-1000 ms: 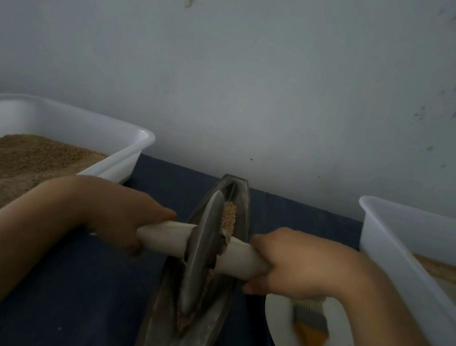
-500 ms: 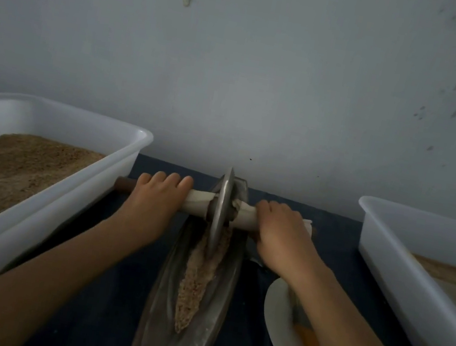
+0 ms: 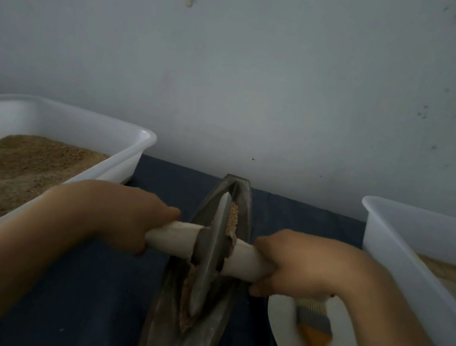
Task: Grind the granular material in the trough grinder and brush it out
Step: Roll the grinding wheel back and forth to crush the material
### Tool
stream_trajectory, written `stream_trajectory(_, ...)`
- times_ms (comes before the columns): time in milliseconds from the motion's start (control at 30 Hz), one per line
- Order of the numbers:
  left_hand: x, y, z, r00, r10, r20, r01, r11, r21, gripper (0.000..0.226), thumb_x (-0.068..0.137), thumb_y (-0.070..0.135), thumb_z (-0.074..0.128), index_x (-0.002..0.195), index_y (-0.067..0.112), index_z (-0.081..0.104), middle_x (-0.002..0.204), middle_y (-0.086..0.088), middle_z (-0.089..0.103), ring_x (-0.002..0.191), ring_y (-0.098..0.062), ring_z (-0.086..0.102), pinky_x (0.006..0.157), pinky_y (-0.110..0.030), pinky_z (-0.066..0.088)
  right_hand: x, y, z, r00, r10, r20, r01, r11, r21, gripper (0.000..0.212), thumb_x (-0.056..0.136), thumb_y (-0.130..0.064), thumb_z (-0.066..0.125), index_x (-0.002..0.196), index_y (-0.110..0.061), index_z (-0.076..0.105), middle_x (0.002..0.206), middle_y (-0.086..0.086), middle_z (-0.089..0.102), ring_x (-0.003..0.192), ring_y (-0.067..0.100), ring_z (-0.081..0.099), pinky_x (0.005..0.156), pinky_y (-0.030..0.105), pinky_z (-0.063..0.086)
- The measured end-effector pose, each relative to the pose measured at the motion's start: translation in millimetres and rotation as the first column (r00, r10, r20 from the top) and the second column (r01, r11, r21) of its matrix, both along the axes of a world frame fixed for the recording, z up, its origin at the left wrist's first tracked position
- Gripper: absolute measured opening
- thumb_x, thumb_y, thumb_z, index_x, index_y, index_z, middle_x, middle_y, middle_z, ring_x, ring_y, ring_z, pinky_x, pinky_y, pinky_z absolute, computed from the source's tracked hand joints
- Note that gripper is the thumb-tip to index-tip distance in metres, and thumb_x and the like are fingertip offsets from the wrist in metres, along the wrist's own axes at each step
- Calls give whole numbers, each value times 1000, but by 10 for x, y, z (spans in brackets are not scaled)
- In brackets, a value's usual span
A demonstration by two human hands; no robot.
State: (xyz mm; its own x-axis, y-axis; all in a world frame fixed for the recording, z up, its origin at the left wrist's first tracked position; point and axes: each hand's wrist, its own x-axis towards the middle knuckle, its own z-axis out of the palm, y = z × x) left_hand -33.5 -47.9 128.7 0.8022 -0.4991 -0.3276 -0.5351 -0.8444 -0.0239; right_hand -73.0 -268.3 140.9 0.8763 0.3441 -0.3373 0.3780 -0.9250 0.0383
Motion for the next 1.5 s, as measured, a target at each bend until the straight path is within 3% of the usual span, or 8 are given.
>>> stream_trajectory(133, 16, 2, 2, 1000, 9, -25, -9, 1000, 10, 35, 88, 21, 60, 87, 37, 28, 86, 15, 42, 81, -4, 44, 77, -21, 35, 13, -4, -12, 1000, -15, -7, 15, 1000, -9, 39, 89, -39, 59, 117, -12, 55, 104, 2, 57, 92, 17, 55, 70, 26, 44)
stream_trajectory(267, 150, -59, -83, 997, 72, 30, -71, 997, -29, 38, 89, 19, 60, 117, 24, 35, 113, -1, 52, 101, -15, 52, 86, -27, 42, 179, -20, -105, 996, -63, 56, 59, 996, 62, 34, 90, -32, 59, 116, -11, 55, 107, 6, 59, 87, 15, 53, 57, 19, 35)
stream_trajectory(533, 397, -146, -414, 866, 160, 473, -64, 975, -214, 30, 89, 19, 53, 114, 20, 36, 115, 0, 50, 107, -20, 51, 90, -35, 38, 524, -138, -514, 838, -76, 540, 27, 995, 98, 28, 90, -21, 54, 115, -11, 47, 114, 8, 54, 103, 25, 50, 72, 31, 28)
stream_trajectory(667, 399, -187, -501, 782, 178, 597, -39, 970, -239, 34, 88, 18, 54, 115, 22, 35, 114, 2, 48, 105, -18, 49, 92, -33, 36, 553, -144, -548, 815, -72, 575, 8, 994, 113, 28, 89, -22, 56, 113, -11, 48, 110, 7, 55, 99, 24, 50, 70, 29, 25)
stream_trajectory(967, 160, -78, -205, 966, 75, 249, -61, 996, -67, 41, 90, 21, 57, 124, 22, 35, 120, 1, 52, 108, -15, 52, 90, -27, 41, 218, -31, -198, 984, -60, 170, 52, 997, 52, 31, 91, -26, 57, 116, -10, 48, 112, 7, 54, 88, 17, 48, 62, 25, 34)
stream_trajectory(1200, -29, 21, 14, 1000, 16, -18, -16, 1000, 2, 35, 88, 24, 60, 113, 32, 36, 106, 9, 49, 96, -7, 47, 83, -21, 35, -73, -12, 18, 1000, 23, -9, -22, 999, 31, 34, 89, -38, 59, 112, -14, 55, 86, -5, 50, 78, 10, 49, 57, 17, 36)
stream_trajectory(1367, 79, -6, -50, 997, 70, -37, -72, 995, -65, 36, 89, 19, 60, 115, 26, 37, 115, 1, 52, 100, -13, 51, 86, -26, 40, 87, -2, -69, 999, -23, 28, 22, 998, 60, 34, 93, -32, 56, 118, -10, 52, 107, 6, 56, 86, 13, 48, 54, 18, 32)
stream_trajectory(1500, 271, -77, -200, 978, 96, 187, -77, 991, -109, 36, 90, 17, 56, 120, 21, 36, 118, -2, 51, 103, -16, 50, 88, -29, 39, 285, -51, -232, 982, -100, 159, 87, 992, 88, 36, 92, -29, 57, 120, -9, 44, 116, 7, 53, 94, 18, 50, 71, 26, 34)
